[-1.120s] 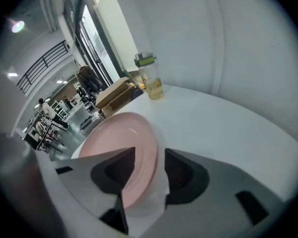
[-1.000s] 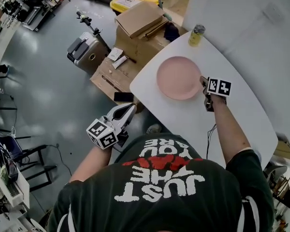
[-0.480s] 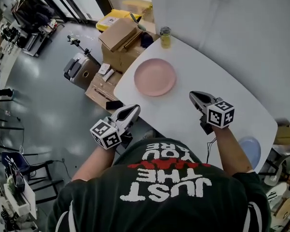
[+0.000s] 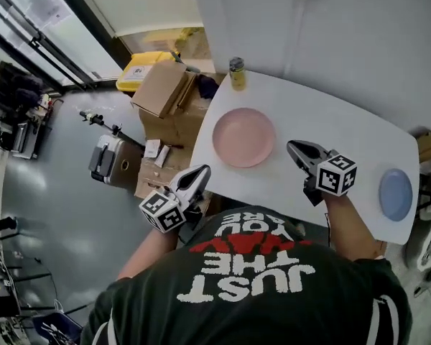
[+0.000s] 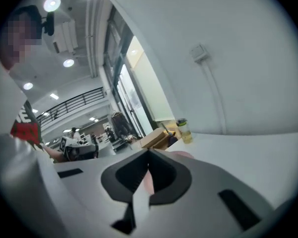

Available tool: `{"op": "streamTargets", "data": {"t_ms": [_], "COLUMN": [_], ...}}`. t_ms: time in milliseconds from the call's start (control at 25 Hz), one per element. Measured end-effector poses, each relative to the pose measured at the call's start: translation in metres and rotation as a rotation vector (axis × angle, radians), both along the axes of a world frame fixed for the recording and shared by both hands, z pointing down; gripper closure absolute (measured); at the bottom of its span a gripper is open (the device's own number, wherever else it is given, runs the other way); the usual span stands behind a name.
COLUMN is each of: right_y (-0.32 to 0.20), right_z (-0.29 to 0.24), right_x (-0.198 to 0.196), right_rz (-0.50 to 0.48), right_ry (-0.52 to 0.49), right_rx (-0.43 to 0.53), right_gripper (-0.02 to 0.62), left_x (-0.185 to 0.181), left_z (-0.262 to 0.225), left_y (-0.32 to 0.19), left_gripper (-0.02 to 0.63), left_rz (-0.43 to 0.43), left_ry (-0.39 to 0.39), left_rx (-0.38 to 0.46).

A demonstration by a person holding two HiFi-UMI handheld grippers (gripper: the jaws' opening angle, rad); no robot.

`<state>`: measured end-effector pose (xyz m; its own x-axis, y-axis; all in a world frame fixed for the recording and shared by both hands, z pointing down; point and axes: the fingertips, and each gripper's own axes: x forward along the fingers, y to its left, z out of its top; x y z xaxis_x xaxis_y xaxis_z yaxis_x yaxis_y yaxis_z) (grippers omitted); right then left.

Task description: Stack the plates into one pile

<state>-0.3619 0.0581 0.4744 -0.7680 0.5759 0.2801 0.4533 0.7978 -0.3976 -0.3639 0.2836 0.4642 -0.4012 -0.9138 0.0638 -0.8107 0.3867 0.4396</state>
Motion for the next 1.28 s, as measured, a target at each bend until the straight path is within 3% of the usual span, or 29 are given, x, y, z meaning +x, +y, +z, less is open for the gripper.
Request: {"op": "streamTargets", "data": {"t_ms": [80,240,520,840,960,1160,1280], "right_y": [0.031,0.069,0.091,0.098,0.101,0.104,0.100], "right_z": [-0.005,-0.025,-0.044,-0.036,-0.028,-0.026,-0.022], "right_x": [0.000,0.000,0.034,0.063,0.070,0.079,0.085], "right_rz": [0.083,0.212,0.366,0.382,0.376,0.367,0.386], "right_ry": [0.010,-0.006,-0.065,-0.060,-0.039,-0.016,0.000], "right_rx": [-0.030,0.013,0.141,0.145,0.156,0.192,0.203], "right_gripper": [0.588,0.589,0.589,0.588,0.588,0.588,0.588], "left_x": [-0.016,-0.050,-0.054,-0.044,-0.066,-0.110,-0.132], "left_z": [-0.004,-0.015,-0.028,-0.009,0.035,0.133,0.182], "left_y": [0.031,0.072,0.077,0.047,0.040,0.011,-0.008], "left_gripper": [0.600,0.600,0.600,0.600,0.600,0.587,0.490], "left_rz": [0.086,0.214,0.281,0.316,0.268,0.228,0.188], "left_ry": [-0.004,-0.043,-0.048,-0.022,0.067,0.335,0.473], "left_rx": [-0.020,-0.057,-0.005,-0.028,-0.126,-0.306,-0.379]}}
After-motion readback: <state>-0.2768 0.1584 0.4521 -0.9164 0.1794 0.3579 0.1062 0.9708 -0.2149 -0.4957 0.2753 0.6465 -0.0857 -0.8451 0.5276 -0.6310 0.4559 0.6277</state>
